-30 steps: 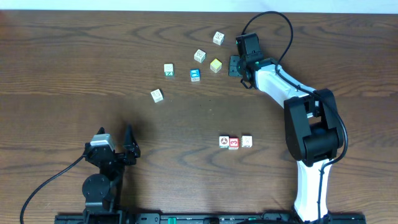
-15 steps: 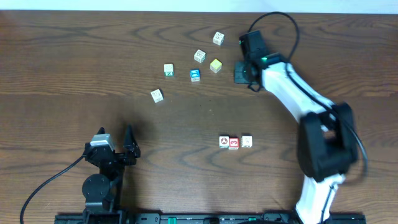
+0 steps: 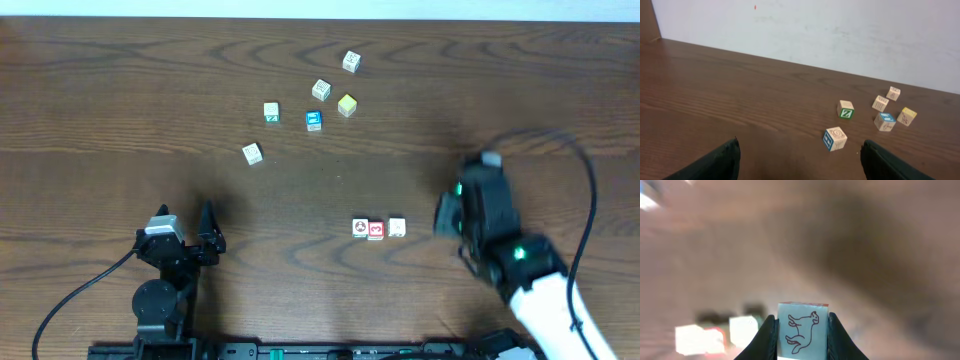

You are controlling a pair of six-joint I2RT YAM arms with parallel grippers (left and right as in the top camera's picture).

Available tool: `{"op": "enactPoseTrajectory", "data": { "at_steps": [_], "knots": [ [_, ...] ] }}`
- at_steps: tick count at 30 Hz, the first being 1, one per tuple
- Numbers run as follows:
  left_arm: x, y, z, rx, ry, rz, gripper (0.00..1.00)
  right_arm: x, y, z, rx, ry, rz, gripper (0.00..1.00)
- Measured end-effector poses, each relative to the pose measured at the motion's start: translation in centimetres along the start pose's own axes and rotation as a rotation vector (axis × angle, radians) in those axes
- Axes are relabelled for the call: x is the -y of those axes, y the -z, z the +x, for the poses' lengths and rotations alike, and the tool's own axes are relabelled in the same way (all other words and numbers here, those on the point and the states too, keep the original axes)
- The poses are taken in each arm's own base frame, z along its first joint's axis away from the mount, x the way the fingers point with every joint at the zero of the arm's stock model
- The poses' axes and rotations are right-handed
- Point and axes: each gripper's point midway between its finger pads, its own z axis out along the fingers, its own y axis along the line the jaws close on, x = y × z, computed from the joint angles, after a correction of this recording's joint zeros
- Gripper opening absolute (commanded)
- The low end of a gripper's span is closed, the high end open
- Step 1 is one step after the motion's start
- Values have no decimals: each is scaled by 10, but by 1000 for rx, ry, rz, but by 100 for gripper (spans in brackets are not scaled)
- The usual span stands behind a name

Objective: Lift 5 blocks
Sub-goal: 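Grasp the animal-picture block and carry it toward the row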

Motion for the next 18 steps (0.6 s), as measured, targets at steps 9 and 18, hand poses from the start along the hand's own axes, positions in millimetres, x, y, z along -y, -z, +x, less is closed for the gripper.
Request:
{"op": "enactPoseTrajectory", "data": {
  "at_steps": [9,18],
  "knots": [
    [0,0,0,0,0,0,77,4,-34,42,-24,-90,-47,9],
    [0,0,0,0,0,0,77,-10,-74,56,-122,-90,-65,9]
  ]
}}
